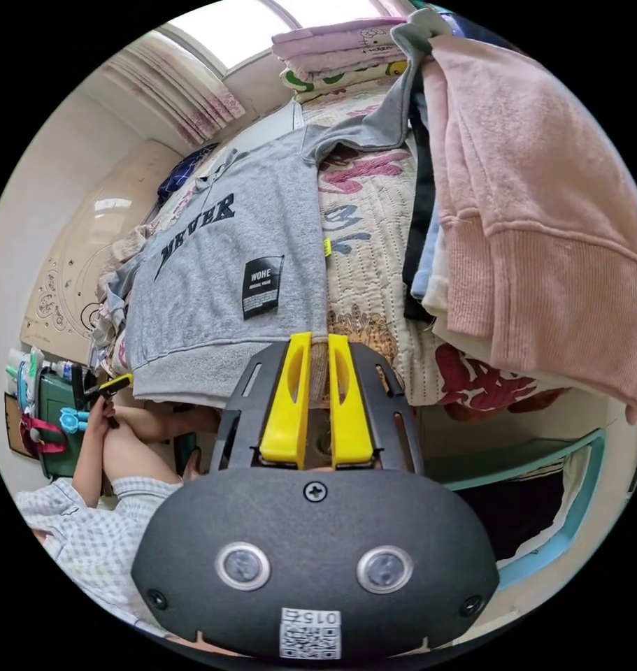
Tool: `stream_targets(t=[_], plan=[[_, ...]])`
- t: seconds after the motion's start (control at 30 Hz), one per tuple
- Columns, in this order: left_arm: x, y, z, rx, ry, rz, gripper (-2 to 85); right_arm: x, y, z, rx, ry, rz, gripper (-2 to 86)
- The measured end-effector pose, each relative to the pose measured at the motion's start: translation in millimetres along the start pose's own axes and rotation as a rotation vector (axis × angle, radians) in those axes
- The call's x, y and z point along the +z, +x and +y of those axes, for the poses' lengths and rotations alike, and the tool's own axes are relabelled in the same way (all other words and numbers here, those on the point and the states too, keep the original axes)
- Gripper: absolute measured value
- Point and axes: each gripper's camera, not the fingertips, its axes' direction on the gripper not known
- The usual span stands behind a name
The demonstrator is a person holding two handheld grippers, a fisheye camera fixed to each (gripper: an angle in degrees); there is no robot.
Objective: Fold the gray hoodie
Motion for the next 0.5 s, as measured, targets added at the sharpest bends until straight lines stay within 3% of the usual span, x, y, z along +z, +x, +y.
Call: stream_targets(t=[0.23,0.33,0.5], plan=[[7.4,27.6,-5.3,0.005,-0.03,-0.084,0.8,96.1,-38.1,16.5,-0.303,0.021,0.443,3.7],[6.8,30.2,0.1,0.014,-0.018,-0.089,0.9,136.1,-34.2,19.1,-0.343,0.019,0.543,1.9],[3.9,22.5,10.7,-0.004,0.006,-0.056,0.8,178.2,0.8,9.7,-0.326,0.016,0.537,0.4]])
